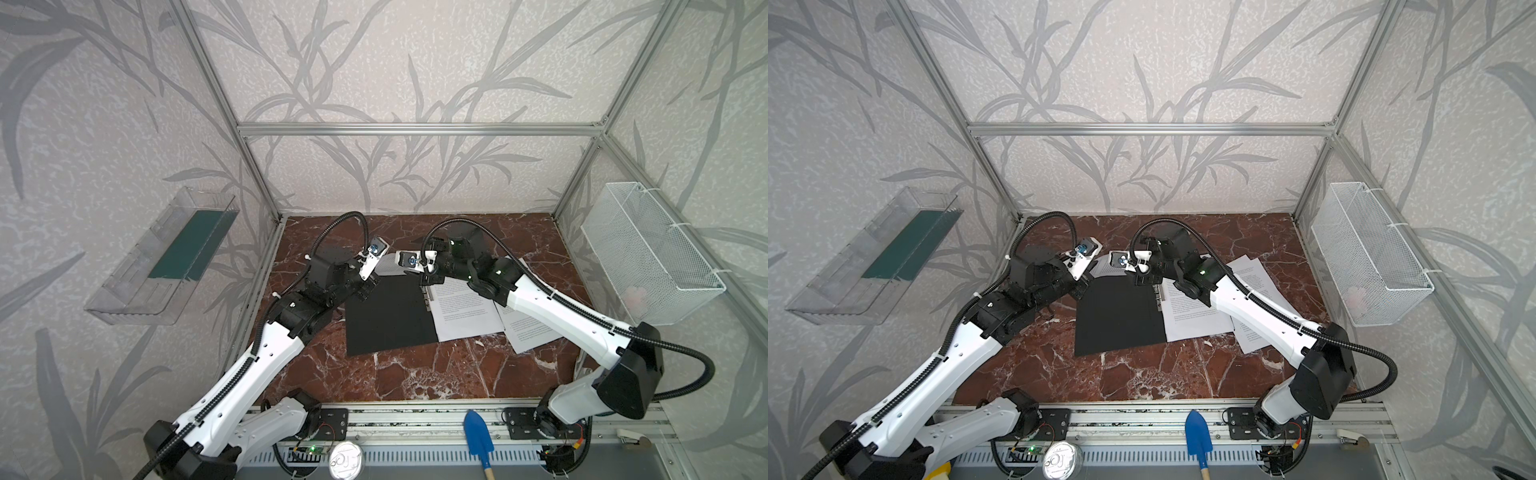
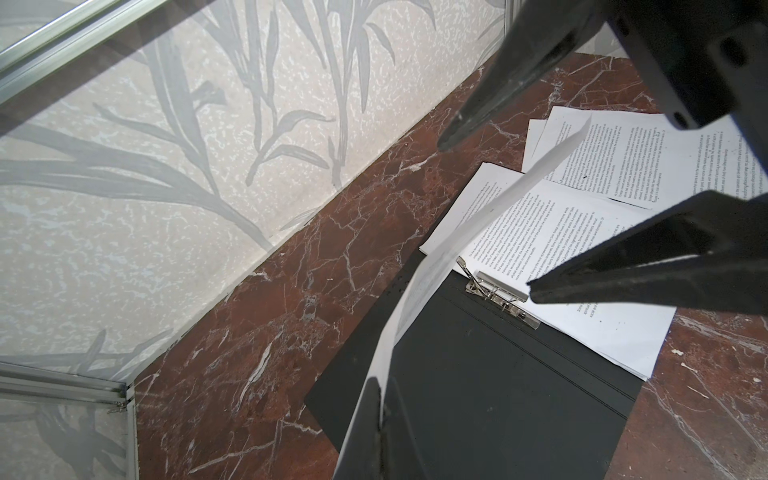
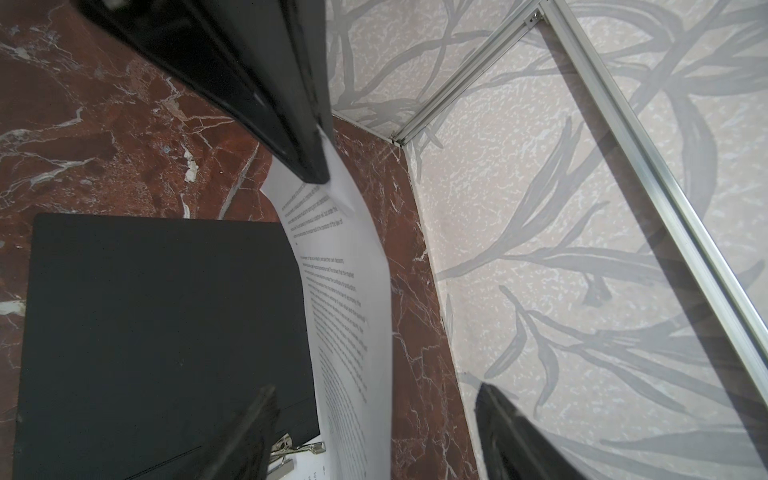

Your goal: Put the files into the folder

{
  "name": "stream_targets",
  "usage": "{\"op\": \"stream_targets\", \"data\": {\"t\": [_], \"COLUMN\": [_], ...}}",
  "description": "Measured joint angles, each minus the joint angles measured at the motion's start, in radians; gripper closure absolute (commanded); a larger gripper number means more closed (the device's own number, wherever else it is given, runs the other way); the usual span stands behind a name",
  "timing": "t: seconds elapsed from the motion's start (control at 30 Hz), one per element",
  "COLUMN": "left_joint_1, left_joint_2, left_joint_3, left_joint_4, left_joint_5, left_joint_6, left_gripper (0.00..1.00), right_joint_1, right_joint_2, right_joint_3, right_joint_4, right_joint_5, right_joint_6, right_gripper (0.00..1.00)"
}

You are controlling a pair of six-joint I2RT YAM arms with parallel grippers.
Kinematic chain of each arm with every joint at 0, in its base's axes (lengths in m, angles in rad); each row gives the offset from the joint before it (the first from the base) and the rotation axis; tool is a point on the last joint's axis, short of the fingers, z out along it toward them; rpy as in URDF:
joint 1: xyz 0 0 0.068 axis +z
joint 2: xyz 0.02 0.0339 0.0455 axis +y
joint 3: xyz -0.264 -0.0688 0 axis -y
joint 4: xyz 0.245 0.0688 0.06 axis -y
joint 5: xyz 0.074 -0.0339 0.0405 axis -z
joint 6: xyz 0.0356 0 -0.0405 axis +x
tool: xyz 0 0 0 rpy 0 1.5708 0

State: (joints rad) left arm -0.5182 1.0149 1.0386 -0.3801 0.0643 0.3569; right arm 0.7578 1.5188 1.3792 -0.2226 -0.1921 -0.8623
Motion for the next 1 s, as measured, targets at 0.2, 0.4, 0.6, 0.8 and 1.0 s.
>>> {"op": "stream_targets", "data": {"t": [0.2,0.4,0.6,0.8,1.0], "left_joint_1": [-0.006,-0.008,-0.010,-0.011,-0.011], "left_joint_2": [-0.023,-0.034,-0.034,-0.035,-0.081], "left_joint_3": [-0.010,-0.013,-0.013,-0.014,-0.063], "left_joint_4": [0.017,0.028,0.031,0.039,0.097], "left_joint_5": [-0.003,-0.003,-0.007,-0.009,-0.035], "left_joint_6": [0.009,0.011,0.011,0.010,-0.045], "left_gripper": [1.00,1.00,1.00,0.60,0.01], "right_joint_1": [-0.017,-0.048,-0.055,-0.055,-0.054], "right_joint_2": [0.034,0.061,0.060,0.035,-0.002], "right_joint_3": [0.050,0.061,0.061,0.060,0.047], "right_joint_4": [-0.054,-0.094,-0.096,-0.086,-0.065], "right_joint_5": [0.000,-0.003,-0.035,-0.078,-0.051], "right_joint_6": [-0.006,0.006,0.032,0.070,0.200], "right_gripper": [0.48,0.66,0.84,1.00,1.00]}}
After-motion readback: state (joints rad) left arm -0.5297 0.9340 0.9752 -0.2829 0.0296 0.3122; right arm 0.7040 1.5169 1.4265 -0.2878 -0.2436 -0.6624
